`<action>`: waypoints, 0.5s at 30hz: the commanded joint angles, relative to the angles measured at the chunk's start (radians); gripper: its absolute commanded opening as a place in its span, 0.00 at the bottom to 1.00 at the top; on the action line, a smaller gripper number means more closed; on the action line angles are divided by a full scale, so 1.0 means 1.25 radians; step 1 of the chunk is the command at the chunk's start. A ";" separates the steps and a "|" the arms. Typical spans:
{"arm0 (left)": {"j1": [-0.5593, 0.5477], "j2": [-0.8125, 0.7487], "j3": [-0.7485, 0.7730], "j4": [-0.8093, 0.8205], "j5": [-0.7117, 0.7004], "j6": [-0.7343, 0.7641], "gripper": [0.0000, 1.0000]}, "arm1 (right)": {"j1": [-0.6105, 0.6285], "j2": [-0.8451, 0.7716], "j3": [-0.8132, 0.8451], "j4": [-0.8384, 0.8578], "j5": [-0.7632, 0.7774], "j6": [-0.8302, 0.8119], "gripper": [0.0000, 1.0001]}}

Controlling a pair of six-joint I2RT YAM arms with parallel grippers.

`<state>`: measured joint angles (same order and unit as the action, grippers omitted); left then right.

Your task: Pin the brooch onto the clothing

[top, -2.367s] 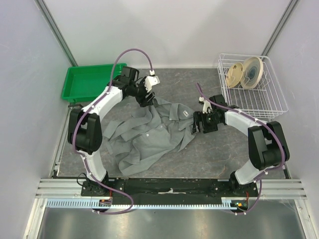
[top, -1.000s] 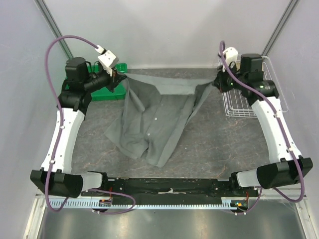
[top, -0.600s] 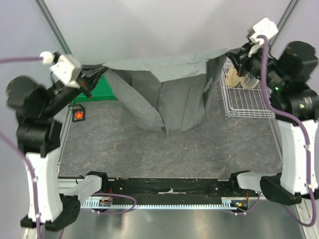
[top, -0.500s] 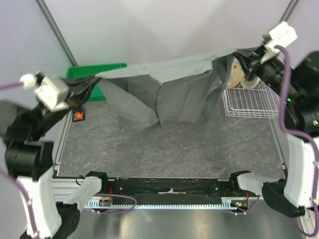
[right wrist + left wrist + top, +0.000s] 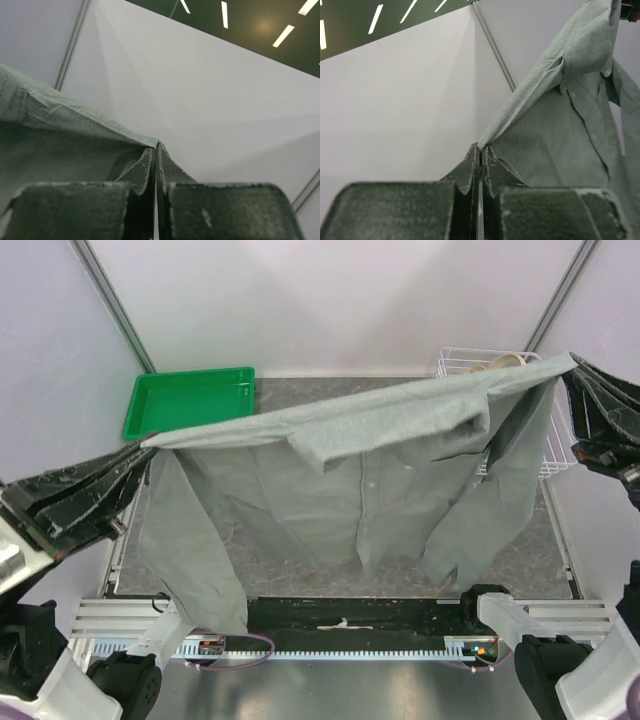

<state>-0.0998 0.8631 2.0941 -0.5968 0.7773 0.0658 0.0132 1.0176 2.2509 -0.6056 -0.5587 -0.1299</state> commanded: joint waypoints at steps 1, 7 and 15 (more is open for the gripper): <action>0.010 0.079 -0.001 -0.062 -0.095 -0.056 0.02 | -0.080 0.076 -0.063 0.068 0.006 0.081 0.00; 0.010 0.130 -0.231 -0.083 -0.287 0.051 0.02 | -0.079 0.198 -0.205 0.070 -0.029 0.134 0.00; 0.015 0.361 -0.550 0.091 -0.377 0.164 0.07 | 0.219 0.417 -0.507 0.105 0.282 -0.035 0.21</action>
<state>-0.0937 1.1835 1.5173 -0.5629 0.4458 0.1509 0.1612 1.4117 1.7348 -0.4801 -0.4610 -0.0650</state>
